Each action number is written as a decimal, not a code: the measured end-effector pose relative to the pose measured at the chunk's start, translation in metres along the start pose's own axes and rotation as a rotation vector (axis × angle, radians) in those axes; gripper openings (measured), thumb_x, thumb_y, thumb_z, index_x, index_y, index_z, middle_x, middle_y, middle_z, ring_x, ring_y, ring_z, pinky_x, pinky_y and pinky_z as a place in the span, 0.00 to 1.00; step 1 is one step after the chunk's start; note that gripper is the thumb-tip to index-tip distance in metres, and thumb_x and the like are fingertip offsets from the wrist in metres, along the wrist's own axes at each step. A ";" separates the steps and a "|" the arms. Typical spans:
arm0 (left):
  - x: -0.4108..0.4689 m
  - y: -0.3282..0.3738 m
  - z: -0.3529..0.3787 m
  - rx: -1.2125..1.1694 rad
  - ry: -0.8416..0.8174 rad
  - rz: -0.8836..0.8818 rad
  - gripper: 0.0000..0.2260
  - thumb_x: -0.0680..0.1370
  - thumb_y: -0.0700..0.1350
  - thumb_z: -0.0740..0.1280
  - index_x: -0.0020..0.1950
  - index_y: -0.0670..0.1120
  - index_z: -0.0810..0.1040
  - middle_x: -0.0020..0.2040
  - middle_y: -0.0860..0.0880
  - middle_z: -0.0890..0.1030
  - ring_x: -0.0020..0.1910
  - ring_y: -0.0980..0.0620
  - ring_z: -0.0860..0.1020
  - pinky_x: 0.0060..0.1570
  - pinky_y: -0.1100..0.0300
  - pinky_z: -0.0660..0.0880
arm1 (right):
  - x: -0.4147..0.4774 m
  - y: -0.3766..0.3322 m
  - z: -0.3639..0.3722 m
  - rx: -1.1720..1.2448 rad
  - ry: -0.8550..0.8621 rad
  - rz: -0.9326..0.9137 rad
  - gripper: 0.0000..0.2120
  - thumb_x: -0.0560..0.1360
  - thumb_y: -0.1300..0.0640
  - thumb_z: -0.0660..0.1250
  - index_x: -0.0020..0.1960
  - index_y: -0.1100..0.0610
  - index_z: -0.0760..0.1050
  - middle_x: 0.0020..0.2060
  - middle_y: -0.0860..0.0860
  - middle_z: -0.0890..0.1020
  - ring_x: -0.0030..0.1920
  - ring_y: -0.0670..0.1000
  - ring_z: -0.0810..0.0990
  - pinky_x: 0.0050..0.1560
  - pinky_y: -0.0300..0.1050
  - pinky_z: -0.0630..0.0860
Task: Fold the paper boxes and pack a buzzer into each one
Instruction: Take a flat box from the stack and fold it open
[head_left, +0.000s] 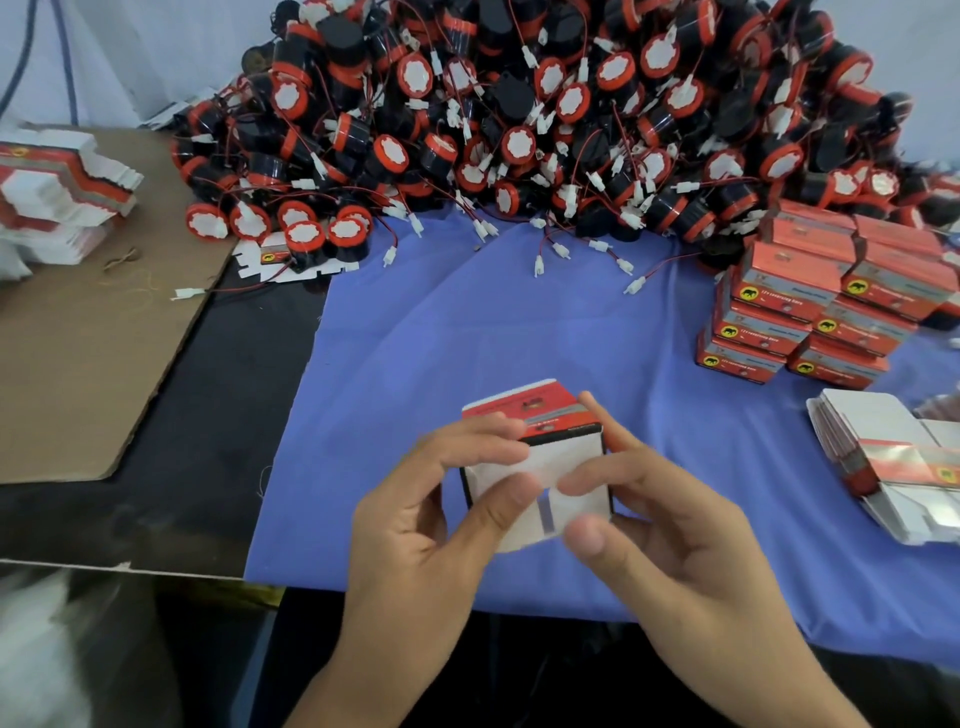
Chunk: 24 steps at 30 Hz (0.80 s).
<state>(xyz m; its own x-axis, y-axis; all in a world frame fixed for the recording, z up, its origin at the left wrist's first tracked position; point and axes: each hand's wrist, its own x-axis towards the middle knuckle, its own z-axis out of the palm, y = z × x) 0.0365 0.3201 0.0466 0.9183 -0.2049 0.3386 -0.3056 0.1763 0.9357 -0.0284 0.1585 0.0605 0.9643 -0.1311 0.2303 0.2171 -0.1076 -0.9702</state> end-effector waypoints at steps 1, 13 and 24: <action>-0.002 0.000 0.002 0.001 -0.014 0.030 0.04 0.79 0.45 0.72 0.53 0.51 0.84 0.59 0.50 0.85 0.64 0.47 0.81 0.60 0.58 0.78 | -0.001 0.000 0.005 0.064 0.055 0.002 0.16 0.75 0.41 0.75 0.56 0.49 0.79 0.72 0.48 0.76 0.75 0.54 0.72 0.53 0.54 0.84; -0.008 0.000 0.016 -0.045 0.011 0.171 0.21 0.79 0.33 0.68 0.66 0.55 0.78 0.66 0.45 0.79 0.70 0.40 0.76 0.57 0.47 0.81 | 0.000 -0.001 0.026 0.156 0.239 0.045 0.18 0.77 0.65 0.71 0.65 0.52 0.80 0.68 0.52 0.79 0.67 0.57 0.79 0.53 0.57 0.84; -0.010 -0.005 0.031 -0.017 0.116 0.140 0.28 0.74 0.25 0.65 0.58 0.58 0.81 0.62 0.49 0.82 0.67 0.46 0.79 0.52 0.39 0.83 | 0.002 -0.002 0.041 0.177 0.446 0.046 0.24 0.74 0.77 0.69 0.59 0.50 0.78 0.47 0.43 0.87 0.47 0.50 0.88 0.41 0.43 0.84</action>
<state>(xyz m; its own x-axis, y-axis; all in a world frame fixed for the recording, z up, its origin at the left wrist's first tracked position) 0.0206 0.2914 0.0414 0.8902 -0.0645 0.4510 -0.4294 0.2119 0.8779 -0.0203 0.1983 0.0598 0.8227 -0.5459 0.1588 0.2355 0.0730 -0.9691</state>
